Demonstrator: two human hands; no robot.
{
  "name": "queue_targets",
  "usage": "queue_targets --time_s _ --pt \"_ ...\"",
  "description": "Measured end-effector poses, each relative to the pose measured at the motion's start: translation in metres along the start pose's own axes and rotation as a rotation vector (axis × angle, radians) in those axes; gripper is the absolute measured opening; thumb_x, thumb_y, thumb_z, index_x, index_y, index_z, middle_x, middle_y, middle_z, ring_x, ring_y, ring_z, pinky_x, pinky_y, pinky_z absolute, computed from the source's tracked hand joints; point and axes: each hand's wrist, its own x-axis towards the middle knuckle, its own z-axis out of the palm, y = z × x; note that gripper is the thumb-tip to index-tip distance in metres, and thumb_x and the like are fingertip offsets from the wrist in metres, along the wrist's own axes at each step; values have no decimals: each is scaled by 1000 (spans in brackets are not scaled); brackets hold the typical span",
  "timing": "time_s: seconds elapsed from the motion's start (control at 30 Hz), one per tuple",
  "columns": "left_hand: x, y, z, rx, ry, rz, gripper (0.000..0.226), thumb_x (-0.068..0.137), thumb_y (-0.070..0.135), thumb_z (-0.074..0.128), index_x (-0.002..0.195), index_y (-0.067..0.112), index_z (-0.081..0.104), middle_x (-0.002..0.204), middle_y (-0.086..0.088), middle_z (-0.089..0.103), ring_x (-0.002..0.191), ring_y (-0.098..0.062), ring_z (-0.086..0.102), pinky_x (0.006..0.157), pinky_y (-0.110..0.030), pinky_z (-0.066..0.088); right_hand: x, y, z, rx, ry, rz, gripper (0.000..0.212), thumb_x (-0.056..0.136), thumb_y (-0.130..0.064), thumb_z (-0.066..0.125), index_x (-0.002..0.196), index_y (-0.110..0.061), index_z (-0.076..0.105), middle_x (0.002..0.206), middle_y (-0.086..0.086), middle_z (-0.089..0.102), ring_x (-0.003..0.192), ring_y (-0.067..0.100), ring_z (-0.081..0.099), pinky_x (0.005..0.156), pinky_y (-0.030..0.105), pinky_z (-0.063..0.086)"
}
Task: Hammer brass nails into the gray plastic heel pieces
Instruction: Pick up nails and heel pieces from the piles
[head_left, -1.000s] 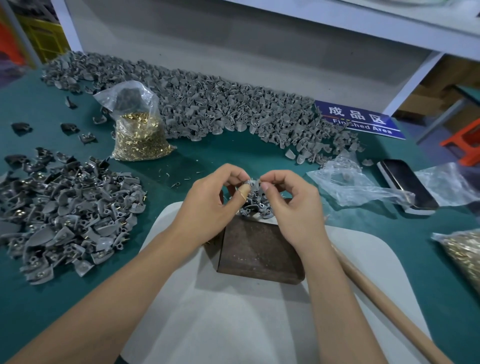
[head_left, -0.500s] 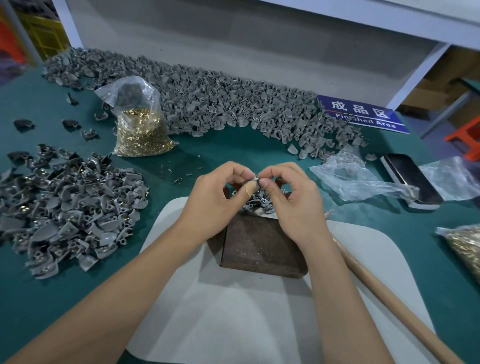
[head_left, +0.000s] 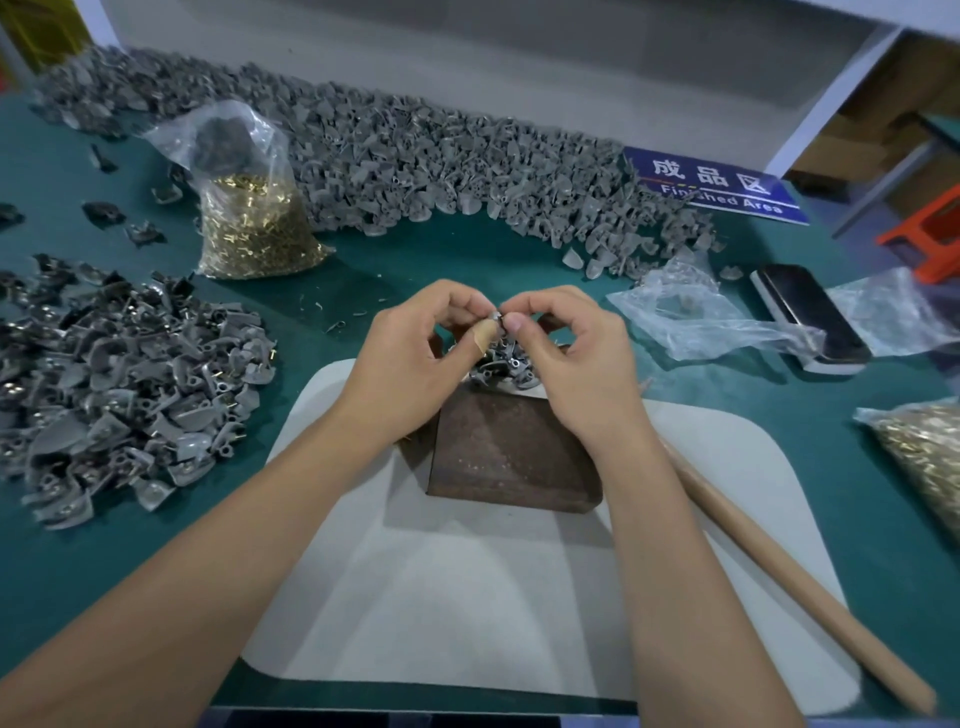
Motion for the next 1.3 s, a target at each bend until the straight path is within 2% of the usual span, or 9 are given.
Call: queue_targets --time_s 0.17,0.33,0.47,0.6,0.8,0.93,1.07,1.17,1.3 --pt "-1 3 -1 -9 23 2 10 94 23 71 100 29 66 95 18 69 92 -2 65 70 -8 41 -1 -3 1 28 61 0 13 91 -12 76 96 -23 74 93 -6 71 89 1 62 83 19 48" --pt "-1 4 -2 10 12 -5 9 94 22 71 99 28 67 92 17 70 91 -2 66 70 -11 44 -2 -2 2 -52 42 -60 4 91 -11 75 91 -15 76 89 -3 69 86 4 60 81 15 43" --pt "-1 1 -2 -3 2 -28 7 94 23 72 100 21 70 90 12 72 89 -8 69 74 -25 54 -2 -1 3 -121 25 -104 6 91 -10 74 89 -15 76 85 -7 64 82 6 57 78 21 46" --pt "-2 -2 -3 -64 -22 -28 7 94 16 72 100 19 69 90 7 73 84 -12 70 77 -36 57 -1 -1 3 -133 -12 -137 9 90 -6 73 89 -14 77 85 -7 64 81 10 58 77 29 49" --pt "-1 -5 -5 -62 -56 30 10 96 15 69 104 21 69 91 7 72 84 -15 70 78 -40 57 0 -1 1 -140 -42 -163 9 91 -6 72 88 -13 77 85 -4 67 81 14 61 76 36 51" --pt "-1 -4 -5 -115 -39 -1 9 96 18 67 102 24 69 89 10 71 84 -15 69 77 -40 57 1 -2 2 -126 -7 -161 9 90 -8 73 87 -16 77 84 -8 68 81 11 61 76 32 50" --pt "-2 -1 -2 -175 -6 -42 11 96 18 66 99 28 68 87 9 72 83 -16 69 76 -46 58 0 -5 4 -109 3 -141 10 89 -8 73 86 -17 75 84 -11 67 81 8 60 76 24 48" --pt "-3 1 0 -180 10 -17 14 97 18 66 99 32 67 89 10 72 85 -17 70 75 -46 58 -2 -6 2 -26 1 -104 10 90 -6 74 88 -15 75 84 -9 68 83 9 62 79 22 48" --pt "-2 2 -1 -150 -18 25 14 98 16 65 103 29 67 88 7 70 80 -19 67 72 -47 56 -3 -8 0 31 -35 -47 11 91 -5 73 88 -15 75 85 -8 68 86 15 65 81 38 55"
